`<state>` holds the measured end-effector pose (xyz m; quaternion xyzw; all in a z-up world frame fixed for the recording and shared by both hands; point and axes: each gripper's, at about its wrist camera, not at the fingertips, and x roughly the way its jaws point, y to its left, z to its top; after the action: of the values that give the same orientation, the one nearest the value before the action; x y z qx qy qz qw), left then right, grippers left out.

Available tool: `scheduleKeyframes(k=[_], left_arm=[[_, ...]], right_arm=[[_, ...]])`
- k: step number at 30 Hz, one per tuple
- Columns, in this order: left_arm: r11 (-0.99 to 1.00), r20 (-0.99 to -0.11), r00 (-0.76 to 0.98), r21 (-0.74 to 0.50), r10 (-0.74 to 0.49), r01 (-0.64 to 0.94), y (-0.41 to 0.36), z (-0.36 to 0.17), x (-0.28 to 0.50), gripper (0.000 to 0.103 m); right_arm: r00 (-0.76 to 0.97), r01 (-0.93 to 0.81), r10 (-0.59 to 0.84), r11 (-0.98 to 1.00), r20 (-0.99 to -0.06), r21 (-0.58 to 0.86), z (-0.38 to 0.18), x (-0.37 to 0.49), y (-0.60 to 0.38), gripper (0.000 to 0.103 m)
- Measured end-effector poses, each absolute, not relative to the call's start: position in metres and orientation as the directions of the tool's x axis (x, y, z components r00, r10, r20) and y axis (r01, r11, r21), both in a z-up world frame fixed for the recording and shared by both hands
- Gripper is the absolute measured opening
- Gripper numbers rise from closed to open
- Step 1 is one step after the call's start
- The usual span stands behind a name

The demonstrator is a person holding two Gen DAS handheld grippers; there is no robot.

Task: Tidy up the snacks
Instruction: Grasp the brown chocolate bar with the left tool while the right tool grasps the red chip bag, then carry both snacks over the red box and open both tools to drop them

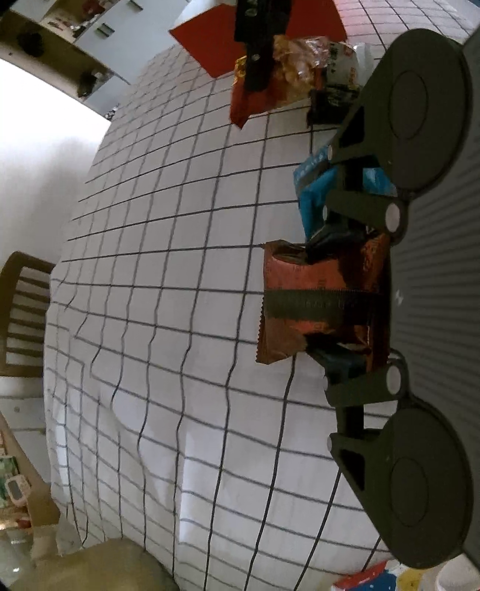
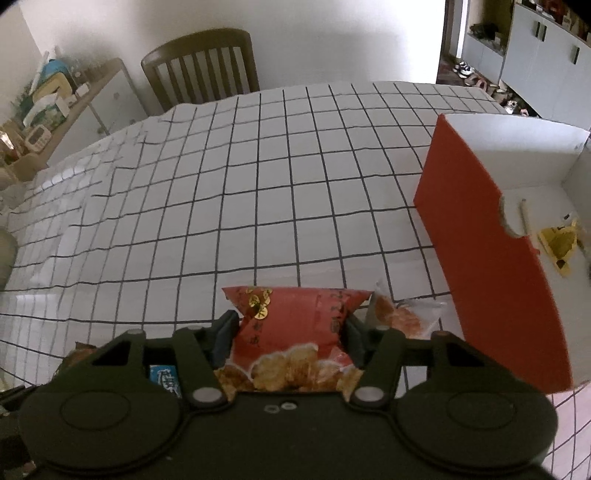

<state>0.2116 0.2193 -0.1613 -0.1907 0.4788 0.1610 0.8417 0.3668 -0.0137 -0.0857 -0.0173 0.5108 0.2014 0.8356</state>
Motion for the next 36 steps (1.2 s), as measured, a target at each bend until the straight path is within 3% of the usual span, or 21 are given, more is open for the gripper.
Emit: scheduleKeyframes(k=[16,36], left_arm=[[0.865,-0.818,0.567,-0.217,0.092,-0.453,0.214,-0.105,0.196,0.051],[0.914,-0.738,0.674,-0.287,-0.022,-0.285,0.121,-0.033,0.223,0.051]], right_arm=[[0.425,-0.403,0.44,0.875,-0.791,0.269,-0.029,0.34,-0.048,0.057],[0.483,-0.431,0.504,0.849,-0.716,0.307,0.023,0.332,-0.126,0.057]])
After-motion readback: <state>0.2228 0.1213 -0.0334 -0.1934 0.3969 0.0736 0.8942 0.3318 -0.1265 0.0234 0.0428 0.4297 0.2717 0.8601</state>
